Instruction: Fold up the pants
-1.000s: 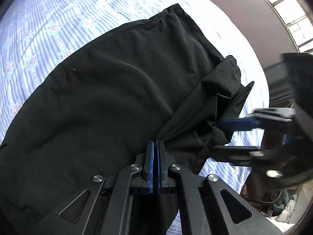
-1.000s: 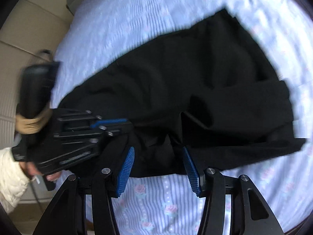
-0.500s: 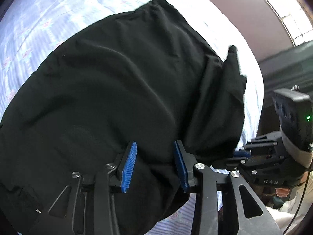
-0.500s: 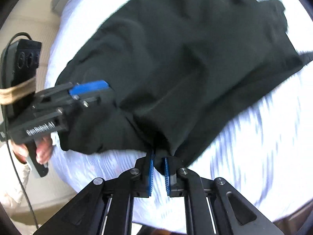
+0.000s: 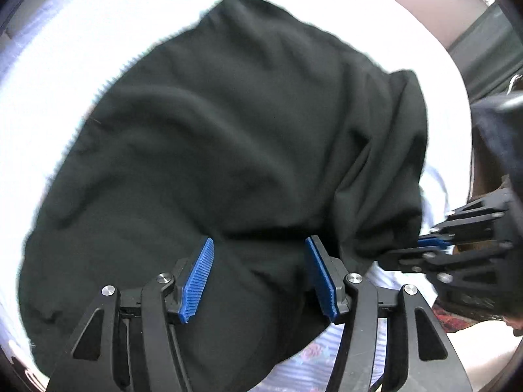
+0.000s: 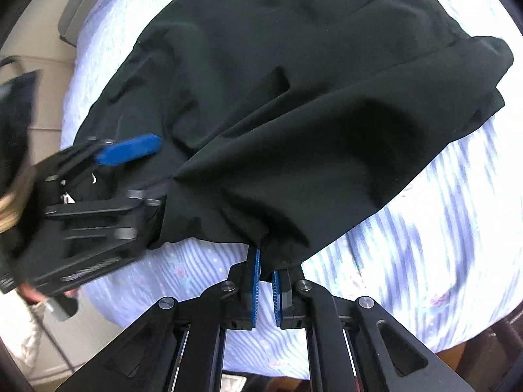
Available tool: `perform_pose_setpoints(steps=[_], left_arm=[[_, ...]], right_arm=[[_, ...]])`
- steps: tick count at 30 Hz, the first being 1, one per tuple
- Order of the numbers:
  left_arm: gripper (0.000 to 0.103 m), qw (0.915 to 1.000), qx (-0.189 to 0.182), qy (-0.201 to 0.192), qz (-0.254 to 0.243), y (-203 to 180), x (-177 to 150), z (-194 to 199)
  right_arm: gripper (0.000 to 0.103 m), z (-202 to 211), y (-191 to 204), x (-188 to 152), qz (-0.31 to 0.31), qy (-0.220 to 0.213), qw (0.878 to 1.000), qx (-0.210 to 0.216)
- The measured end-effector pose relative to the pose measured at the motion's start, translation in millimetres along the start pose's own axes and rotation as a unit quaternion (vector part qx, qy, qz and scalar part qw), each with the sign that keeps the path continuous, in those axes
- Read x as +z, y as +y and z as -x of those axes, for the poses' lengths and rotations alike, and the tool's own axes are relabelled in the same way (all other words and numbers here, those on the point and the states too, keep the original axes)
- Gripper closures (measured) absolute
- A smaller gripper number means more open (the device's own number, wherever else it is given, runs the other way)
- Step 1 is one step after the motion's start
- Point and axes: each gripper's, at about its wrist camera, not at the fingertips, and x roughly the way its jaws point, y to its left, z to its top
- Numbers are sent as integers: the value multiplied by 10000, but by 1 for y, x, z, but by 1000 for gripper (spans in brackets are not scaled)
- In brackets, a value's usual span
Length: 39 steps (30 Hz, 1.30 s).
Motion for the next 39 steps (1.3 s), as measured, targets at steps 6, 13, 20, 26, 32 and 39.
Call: perform_pose_setpoints(steps=[6,13,20,26,32,39], left_arm=[[34,9955,472,-527,628,81,-21,72],[29,9685,961,-522,2239,187,-133,114],[29,9643,808,-236,2509,223,-173,85],[33,9532,411,-28,2995,257,-169,44],[63,9441,451,-430,3236,267,-176,57],[61,9490,930,-411,2983,279,-167,53]], right_arm=[[60,34,20,-18,-978,-123,9944,-388],[47,30,97,-14,-48,5,9994,-348],[47,9,144,-4,613,271,9971,-372],[47,-8,180,-3,948,400,9937,-446],[47,-3,196,-12,1185,415,9910,-456],[47,-6,204,-15,1314,321,9894,-536]])
